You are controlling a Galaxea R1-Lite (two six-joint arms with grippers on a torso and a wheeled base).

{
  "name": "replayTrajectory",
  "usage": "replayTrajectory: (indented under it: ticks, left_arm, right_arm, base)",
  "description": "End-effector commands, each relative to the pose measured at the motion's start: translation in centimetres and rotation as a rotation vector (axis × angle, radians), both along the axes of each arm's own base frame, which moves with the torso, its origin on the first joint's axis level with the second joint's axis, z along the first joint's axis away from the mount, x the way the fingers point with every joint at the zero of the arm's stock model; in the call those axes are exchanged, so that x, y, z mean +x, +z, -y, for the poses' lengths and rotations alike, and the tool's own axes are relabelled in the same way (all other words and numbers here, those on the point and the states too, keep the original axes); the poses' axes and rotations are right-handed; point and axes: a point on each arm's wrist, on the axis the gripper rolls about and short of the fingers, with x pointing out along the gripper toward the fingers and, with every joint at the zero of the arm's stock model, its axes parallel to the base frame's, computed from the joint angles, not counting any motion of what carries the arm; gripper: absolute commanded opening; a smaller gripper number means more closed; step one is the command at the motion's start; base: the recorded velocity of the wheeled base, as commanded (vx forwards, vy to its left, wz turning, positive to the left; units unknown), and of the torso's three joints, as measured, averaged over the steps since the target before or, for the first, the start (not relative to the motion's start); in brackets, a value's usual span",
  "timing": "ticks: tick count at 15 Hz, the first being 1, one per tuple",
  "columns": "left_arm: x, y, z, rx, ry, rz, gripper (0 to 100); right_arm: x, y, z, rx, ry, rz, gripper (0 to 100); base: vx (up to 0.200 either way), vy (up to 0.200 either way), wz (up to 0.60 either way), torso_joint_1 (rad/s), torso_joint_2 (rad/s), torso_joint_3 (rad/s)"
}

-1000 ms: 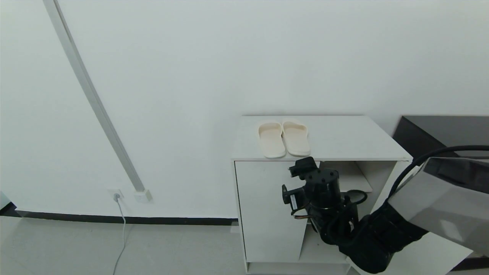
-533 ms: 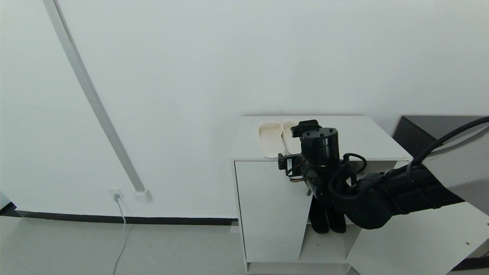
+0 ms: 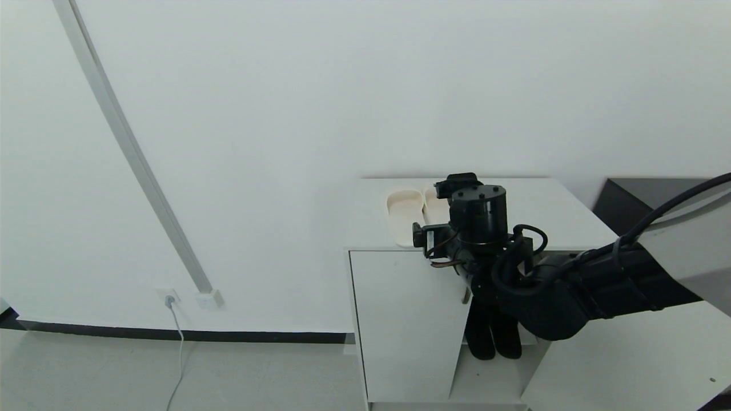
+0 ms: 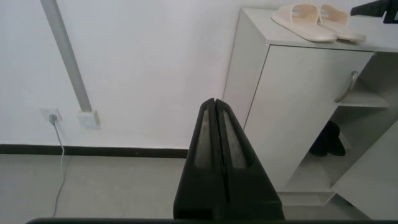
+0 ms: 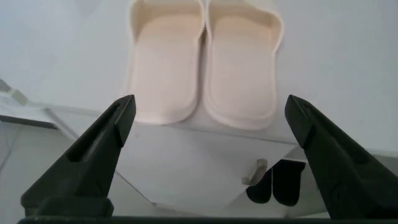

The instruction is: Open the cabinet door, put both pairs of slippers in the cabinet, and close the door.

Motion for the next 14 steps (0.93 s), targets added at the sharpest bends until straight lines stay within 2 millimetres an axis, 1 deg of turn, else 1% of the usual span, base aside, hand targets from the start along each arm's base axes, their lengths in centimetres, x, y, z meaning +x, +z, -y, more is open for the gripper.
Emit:
replayTrajectory:
  ticks: [1,3,6,8,12,14]
  left_arm:
    - [0.0,0.0,0.0,0.0,0.001,-0.001,0]
    - [0.0,0.0,0.0,0.0,-0.001,-0.001,0]
    - [0.0,0.0,0.0,-0.001,0.002,-0.001,0]
    - [0.0,0.0,0.0,-0.001,0.001,-0.001,0]
    - [0.0,0.0,0.0,-0.001,0.002,-0.001,0]
    - [0.0,0.0,0.0,-0.001,0.002,-0.001,0]
  right_arm:
    - [0.1,-0.6,-0.2,-0.007,0.001,-0.011,100]
    - [0.3,-1.3,-0.4,0.008,0.002,-0.027,100]
    - [0.9,-3.0,-0.9,0.007,0.038,-0.047,100]
    - [1.5,-3.7,-1.2,0.015,0.076,-0.05,100]
    - [4.2,-3.9,-1.3,0.017,0.055,-0.02,100]
    - [5.3,-4.3,-1.4,-0.006,0.047,-0.009,100]
  base:
    - [0.2,0.0,0.0,0.007,0.0,-0.007]
    - [0.2,0.0,0.0,0.01,0.0,0.002]
    - [0.2,0.0,0.0,0.007,0.0,0.002]
    - [0.0,0.0,0.0,0.0,0.0,0.0]
    - [0.0,0.0,0.0,0.0,0.0,0.0]
    - [0.0,0.0,0.0,0.0,0.0,0.0]
